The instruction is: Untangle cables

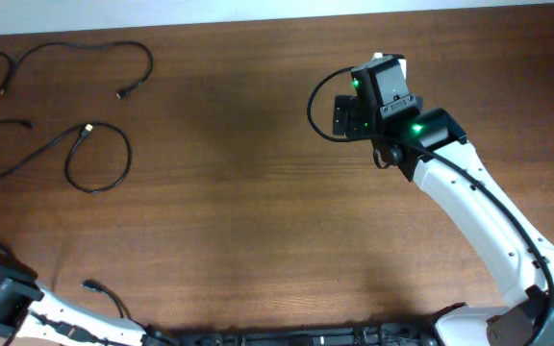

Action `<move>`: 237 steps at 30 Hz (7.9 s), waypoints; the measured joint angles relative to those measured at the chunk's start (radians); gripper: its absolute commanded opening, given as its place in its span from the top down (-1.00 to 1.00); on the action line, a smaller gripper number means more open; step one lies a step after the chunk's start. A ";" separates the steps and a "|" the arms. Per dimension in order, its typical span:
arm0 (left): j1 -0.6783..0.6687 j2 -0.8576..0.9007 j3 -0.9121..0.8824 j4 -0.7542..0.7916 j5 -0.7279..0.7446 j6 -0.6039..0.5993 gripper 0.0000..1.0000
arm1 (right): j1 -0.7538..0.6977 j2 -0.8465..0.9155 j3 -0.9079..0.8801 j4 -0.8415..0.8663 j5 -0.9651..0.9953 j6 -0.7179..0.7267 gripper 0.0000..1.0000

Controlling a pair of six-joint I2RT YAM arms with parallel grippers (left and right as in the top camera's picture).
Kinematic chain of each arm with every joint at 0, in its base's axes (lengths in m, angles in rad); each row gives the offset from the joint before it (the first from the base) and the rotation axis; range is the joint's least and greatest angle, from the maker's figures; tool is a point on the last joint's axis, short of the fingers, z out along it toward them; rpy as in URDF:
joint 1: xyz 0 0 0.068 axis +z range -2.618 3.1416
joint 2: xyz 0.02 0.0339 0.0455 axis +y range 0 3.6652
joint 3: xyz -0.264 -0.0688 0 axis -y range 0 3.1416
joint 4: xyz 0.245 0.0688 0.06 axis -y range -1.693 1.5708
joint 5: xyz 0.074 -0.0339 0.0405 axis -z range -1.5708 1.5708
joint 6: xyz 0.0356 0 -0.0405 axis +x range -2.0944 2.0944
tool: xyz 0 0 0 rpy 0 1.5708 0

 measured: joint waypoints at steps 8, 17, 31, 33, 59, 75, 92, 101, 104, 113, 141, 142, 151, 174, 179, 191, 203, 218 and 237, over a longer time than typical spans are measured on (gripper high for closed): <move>0.004 0.047 -0.001 0.227 0.208 0.197 1.00 | 0.000 0.000 0.000 0.003 0.000 0.000 -0.99; 0.074 0.047 -0.002 0.201 0.147 0.134 1.00 | 0.000 0.000 0.000 0.012 0.000 0.000 -0.99; 0.082 0.047 -0.002 0.195 -0.026 0.011 -0.08 | 0.000 0.000 0.000 0.019 0.000 0.000 -0.99; 0.082 0.047 -0.002 0.195 -0.026 0.011 0.06 | 0.000 0.000 0.000 0.019 0.000 0.000 -0.99; 0.088 0.059 -0.309 0.528 -0.125 0.065 -0.98 | 0.000 0.000 0.000 0.034 -0.013 0.000 -0.99; -0.137 0.052 -0.196 0.313 0.610 0.323 -0.80 | -0.008 0.000 0.000 0.048 -0.084 0.000 -0.99; -0.727 -0.329 -0.431 -0.040 0.157 0.266 -0.83 | -0.383 0.000 0.000 -0.001 -0.226 0.000 -0.99; -0.732 -0.583 -1.033 0.332 0.177 0.222 -0.90 | -0.383 0.000 0.000 -0.001 -0.230 0.000 -0.99; -0.732 -0.753 -1.166 0.472 0.095 0.144 -0.97 | -0.383 0.000 0.000 -0.001 -0.230 0.001 -0.99; -0.732 -0.760 -1.450 0.806 -0.052 -0.088 -0.54 | -0.383 0.000 0.000 -0.001 -0.230 0.000 -0.99; -0.732 -0.763 -1.636 1.024 -0.104 -0.284 0.93 | -0.383 0.000 0.000 -0.002 -0.230 0.001 -0.99; -0.732 -0.763 -1.636 1.024 -0.105 -0.284 0.95 | -0.383 0.000 0.000 -0.001 -0.230 0.001 -0.99; -0.732 -0.766 -1.641 1.030 -0.145 -0.284 -0.13 | -0.383 0.000 0.000 -0.002 -0.230 0.001 -0.99; -0.444 -0.765 -1.693 1.543 -0.134 -0.347 1.00 | -0.383 0.000 0.000 -0.002 -0.230 0.000 -0.99; -0.344 -0.765 -1.641 1.542 -0.134 -0.344 1.00 | -0.383 0.000 0.000 -0.002 -0.230 0.001 -0.99; -0.173 -0.765 -1.569 1.574 -0.056 -0.394 0.32 | -0.383 0.000 0.000 -0.002 -0.230 0.001 -0.99; -0.135 -0.765 -1.535 1.567 -0.049 -0.313 -0.23 | -0.383 0.000 0.000 -0.002 -0.230 0.000 -0.99; 0.187 -0.615 -1.330 1.370 -0.297 0.173 -0.92 | -0.383 0.000 0.000 -0.002 -0.230 0.000 -0.99; 0.221 -0.394 -1.330 1.490 -0.079 0.327 0.79 | -0.383 0.000 0.000 -0.002 -0.230 0.001 -0.99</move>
